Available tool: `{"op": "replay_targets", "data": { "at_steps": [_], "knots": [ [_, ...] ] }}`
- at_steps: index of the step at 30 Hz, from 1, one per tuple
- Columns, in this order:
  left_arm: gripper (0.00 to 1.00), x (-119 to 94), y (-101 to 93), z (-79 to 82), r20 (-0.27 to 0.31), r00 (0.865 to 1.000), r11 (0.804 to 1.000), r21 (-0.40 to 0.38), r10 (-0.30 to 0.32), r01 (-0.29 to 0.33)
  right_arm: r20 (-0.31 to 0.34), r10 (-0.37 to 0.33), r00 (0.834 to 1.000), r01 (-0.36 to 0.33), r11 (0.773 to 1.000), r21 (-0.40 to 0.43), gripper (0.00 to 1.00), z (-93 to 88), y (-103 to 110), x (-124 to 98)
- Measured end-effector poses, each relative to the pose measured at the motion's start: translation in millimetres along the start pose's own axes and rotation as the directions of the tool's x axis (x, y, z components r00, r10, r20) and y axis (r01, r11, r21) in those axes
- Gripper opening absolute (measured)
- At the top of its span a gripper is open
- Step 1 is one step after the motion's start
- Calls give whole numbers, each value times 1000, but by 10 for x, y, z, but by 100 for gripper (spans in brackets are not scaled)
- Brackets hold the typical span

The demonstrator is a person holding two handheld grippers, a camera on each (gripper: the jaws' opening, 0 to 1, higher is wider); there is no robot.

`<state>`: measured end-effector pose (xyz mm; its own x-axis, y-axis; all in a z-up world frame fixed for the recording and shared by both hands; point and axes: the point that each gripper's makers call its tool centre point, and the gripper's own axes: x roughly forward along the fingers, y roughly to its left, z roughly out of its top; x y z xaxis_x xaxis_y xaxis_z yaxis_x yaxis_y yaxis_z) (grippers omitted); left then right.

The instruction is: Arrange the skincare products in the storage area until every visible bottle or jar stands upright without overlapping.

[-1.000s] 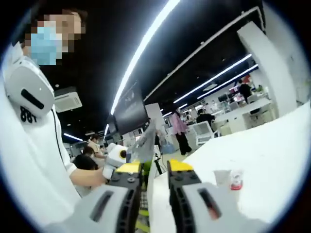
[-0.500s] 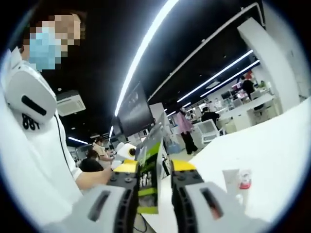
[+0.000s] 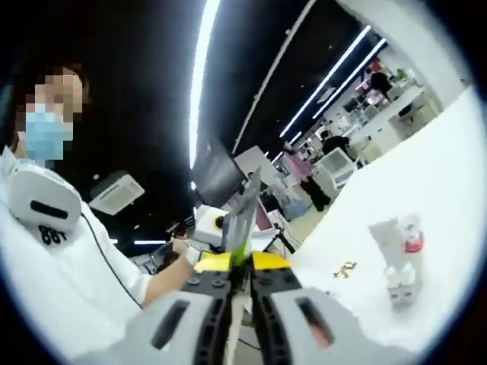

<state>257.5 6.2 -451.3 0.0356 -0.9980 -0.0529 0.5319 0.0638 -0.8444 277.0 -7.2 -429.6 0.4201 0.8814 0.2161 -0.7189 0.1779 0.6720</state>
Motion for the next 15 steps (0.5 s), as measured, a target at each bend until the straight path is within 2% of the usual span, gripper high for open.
{"op": "replay_targets", "data": {
  "at_steps": [1,2,4,6,7,8,10,12,15],
  "knots": [
    [0,-12,39,18,11,1000,999,34,2,-2,9,-11,1000,11,999,38,2,-13,-34,-1],
    [0,1,42,17,26,1000,999,47,7,-8,18,-47,999,47,998,39,2,-41,-125,-4],
    [0,8,146,77,104,994,995,84,43,-52,58,-84,995,79,993,82,1,-53,-215,-5],
    [0,-16,201,96,173,984,999,23,40,-44,86,-112,990,98,984,149,1,-81,-274,-10],
    [0,-45,249,132,234,971,999,13,43,-47,115,-140,984,116,975,190,1,-92,-330,-16],
    [0,-72,294,148,270,961,999,-3,51,-52,125,-146,981,118,972,205,1,-97,-346,-18],
    [2,-117,391,117,314,947,996,-68,70,-52,167,-201,965,148,947,284,1,-148,-463,-33],
    [2,-154,513,44,332,937,992,-94,113,-87,176,-240,955,174,931,321,1,-204,-543,-38],
    [3,-180,600,-81,324,934,986,-118,147,-114,170,-278,945,204,913,354,1,-310,-632,-12]
  ]
}}
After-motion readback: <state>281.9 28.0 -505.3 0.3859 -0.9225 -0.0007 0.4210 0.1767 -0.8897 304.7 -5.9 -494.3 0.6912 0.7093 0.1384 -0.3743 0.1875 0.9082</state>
